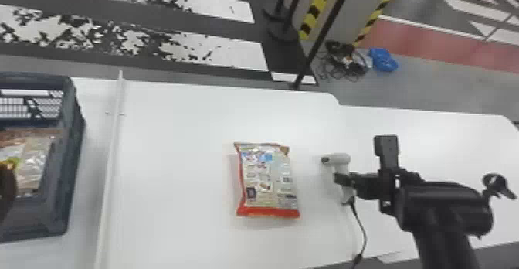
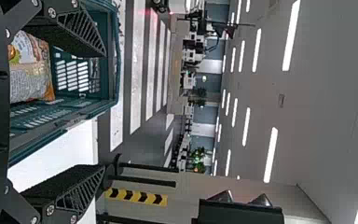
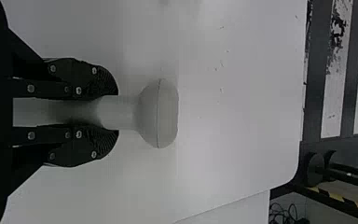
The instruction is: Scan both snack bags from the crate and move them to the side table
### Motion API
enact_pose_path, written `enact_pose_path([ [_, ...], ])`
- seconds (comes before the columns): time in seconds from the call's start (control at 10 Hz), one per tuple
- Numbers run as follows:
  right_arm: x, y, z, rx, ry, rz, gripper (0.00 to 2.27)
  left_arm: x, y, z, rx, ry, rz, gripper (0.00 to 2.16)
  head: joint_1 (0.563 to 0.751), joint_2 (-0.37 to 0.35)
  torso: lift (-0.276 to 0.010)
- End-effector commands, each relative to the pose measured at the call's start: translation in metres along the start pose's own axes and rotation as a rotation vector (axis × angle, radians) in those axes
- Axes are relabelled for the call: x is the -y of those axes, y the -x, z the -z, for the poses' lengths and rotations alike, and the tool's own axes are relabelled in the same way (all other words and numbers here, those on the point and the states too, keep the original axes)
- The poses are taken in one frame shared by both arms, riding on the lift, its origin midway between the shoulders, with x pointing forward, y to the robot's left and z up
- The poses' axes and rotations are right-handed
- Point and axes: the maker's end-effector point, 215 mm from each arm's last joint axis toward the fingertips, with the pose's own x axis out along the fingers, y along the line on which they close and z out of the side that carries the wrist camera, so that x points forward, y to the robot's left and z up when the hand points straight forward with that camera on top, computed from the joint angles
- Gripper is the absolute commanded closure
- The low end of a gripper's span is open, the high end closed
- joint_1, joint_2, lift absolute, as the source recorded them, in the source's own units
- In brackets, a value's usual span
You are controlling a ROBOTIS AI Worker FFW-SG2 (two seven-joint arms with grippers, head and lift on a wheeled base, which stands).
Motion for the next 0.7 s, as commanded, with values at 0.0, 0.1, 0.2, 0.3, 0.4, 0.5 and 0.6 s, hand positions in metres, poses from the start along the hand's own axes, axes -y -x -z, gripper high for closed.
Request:
enact_pose_path([
  [0.0, -0.001, 0.002, -0.004, 0.019, 0.003, 0.002, 1.11, -0.001, 0.0, 0.0, 0.0, -0.001, -0.001, 0.15, 0.695, -0.345, -0.075],
  [0.1, -0.001, 0.002, -0.002, 0.018, 0.001, 0.004, 0.45, -0.001, 0.0, 0.0, 0.0, -0.001, -0.001, 0.15, 0.695, -0.345, -0.075],
  [0.2, 0.0, 0.003, 0.0, 0.02, -0.004, 0.011, 0.28, -0.001, 0.0, 0.0, 0.0, 0.0, -0.002, 0.15, 0.695, -0.344, -0.075],
  [0.3, 0.004, 0.005, 0.0, 0.024, -0.004, 0.03, 0.17, -0.001, 0.0, 0.0, 0.0, 0.0, -0.002, 0.15, 0.695, -0.346, -0.075],
  [0.4, 0.005, 0.009, 0.0, 0.034, -0.01, 0.032, 0.11, -0.001, 0.0, 0.0, 0.001, 0.001, -0.003, 0.15, 0.695, -0.35, -0.075],
  [0.5, 0.006, 0.021, -0.003, 0.061, -0.028, 0.038, 0.11, -0.001, 0.001, 0.0, -0.001, 0.002, -0.003, 0.15, 0.695, -0.35, -0.075],
  [0.6, 0.0, 0.038, -0.01, 0.103, -0.065, 0.02, 0.12, -0.001, 0.001, 0.0, -0.001, 0.002, -0.003, 0.15, 0.695, -0.35, -0.075],
])
